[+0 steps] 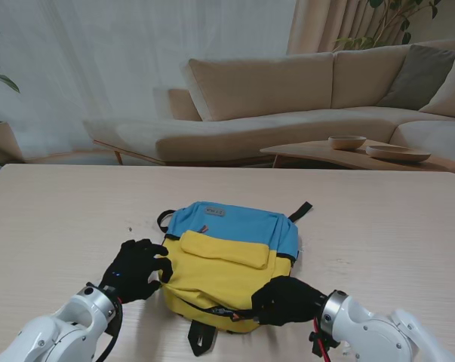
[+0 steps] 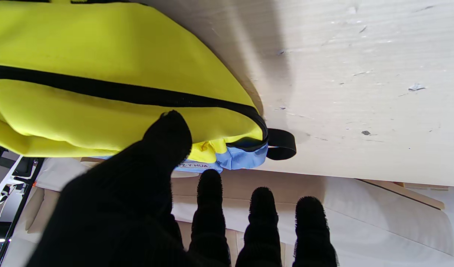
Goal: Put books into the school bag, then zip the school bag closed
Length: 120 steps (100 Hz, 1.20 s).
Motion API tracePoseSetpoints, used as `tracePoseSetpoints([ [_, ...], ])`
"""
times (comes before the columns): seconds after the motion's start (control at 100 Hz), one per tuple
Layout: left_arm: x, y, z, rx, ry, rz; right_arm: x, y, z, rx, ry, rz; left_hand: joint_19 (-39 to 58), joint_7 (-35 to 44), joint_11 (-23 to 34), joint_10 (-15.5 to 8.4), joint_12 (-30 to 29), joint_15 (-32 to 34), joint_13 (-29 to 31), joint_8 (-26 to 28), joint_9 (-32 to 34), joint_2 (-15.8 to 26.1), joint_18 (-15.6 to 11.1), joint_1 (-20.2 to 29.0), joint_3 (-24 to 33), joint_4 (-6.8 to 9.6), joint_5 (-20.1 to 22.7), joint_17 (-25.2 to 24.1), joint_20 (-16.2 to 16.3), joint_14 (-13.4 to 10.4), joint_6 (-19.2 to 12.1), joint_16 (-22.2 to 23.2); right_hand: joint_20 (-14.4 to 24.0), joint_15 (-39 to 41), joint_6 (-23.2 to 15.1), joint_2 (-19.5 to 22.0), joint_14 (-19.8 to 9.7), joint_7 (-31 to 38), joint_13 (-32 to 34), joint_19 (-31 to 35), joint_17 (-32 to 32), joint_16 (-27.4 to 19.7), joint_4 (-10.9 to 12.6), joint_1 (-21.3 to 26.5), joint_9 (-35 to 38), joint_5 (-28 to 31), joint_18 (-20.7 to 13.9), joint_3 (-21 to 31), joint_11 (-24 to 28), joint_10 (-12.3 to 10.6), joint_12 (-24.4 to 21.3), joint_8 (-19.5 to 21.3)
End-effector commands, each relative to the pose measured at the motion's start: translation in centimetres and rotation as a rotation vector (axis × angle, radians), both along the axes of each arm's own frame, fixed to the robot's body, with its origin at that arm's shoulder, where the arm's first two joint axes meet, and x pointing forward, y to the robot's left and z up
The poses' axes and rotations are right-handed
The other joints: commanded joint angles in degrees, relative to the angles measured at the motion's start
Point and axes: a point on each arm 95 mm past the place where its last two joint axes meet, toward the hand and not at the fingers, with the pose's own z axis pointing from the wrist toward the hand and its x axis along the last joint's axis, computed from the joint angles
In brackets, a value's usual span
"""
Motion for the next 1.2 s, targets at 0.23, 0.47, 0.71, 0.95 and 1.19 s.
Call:
tracePoseSetpoints([
  [0.23,-0.2,0.1,-0.1,-0.003,0.010,0.015,-0.2,-1.7,-0.6,-0.013,0.026,-0.012,1.50,5.95,1.24,0.25,1.05,0.19,-0.91,3.22,1.04,0.40,0.20,0.39,1.99,-1.75,1.29,-0.90,0.11,0.16,3.26,0.37,-0.36,2.09,0.18,0.17,1.25,4.55,2.56,5.95,1.15,0.35,0.81,-2.69,1.70,3.76,-0.48,0.71,1.50,-1.05,1.40,2.03],
  [0.47,-0.4,-1.2,0.3,-0.061,0.031,-0.017,-0.4,-1.1,-0.9,-0.001,0.045,-0.003,2.12,-7.69,-1.81,0.23,-2.27,0.20,-0.75,-10.13,-0.25,3.98,0.38,-7.50,-0.21,1.38,-11.86,-0.90,-0.25,0.41,4.15,-0.04,-0.44,2.04,0.06,0.21,1.29,4.39,2.51,5.89,0.99,0.31,0.75,-2.71,1.69,3.65,-0.53,0.65,1.38,-1.23,1.37,2.11],
  [0.71,-0.9,-2.8,0.2,-0.076,0.126,-0.099,-0.3,-0.9,-1.1,0.003,0.051,-0.006,-3.96,-23.29,-8.07,-0.69,-8.36,-5.76,-1.25,-26.38,-1.98,3.58,-0.01,-17.29,-4.74,1.61,-22.39,-1.37,-1.79,-0.17,8.05,-3.61,-0.47,2.04,0.15,0.21,1.29,4.41,2.51,5.92,1.02,0.31,0.74,-2.68,1.68,3.69,-0.49,0.70,1.40,-1.16,1.38,2.14],
  [0.95,0.0,-3.9,-1.9,-0.016,0.185,-0.122,-0.2,-1.0,-1.0,0.007,0.045,-0.011,-3.92,-20.79,-9.07,-1.06,-9.97,-6.18,0.68,-27.27,2.43,5.04,-0.59,-10.87,-1.20,1.93,-11.00,-0.79,-0.78,-0.10,1.06,-3.76,-0.48,2.04,0.12,0.16,1.29,4.40,2.51,5.92,1.02,0.31,0.71,-2.76,1.70,3.69,-0.40,0.62,1.41,-1.15,1.39,2.15],
  [1.19,0.2,-3.9,-4.1,-0.017,0.287,-0.066,0.3,-1.7,-0.8,0.006,0.040,-0.033,0.90,-15.26,-6.86,0.15,-9.23,-4.69,3.19,-23.46,8.63,10.36,-0.41,5.19,-15.51,0.23,-0.42,-0.72,-1.49,0.50,-1.81,-2.81,-0.51,2.04,0.05,0.21,1.29,4.39,2.51,5.88,0.95,0.30,0.74,-2.67,1.75,3.67,-0.39,0.72,1.42,-1.18,1.39,2.16],
])
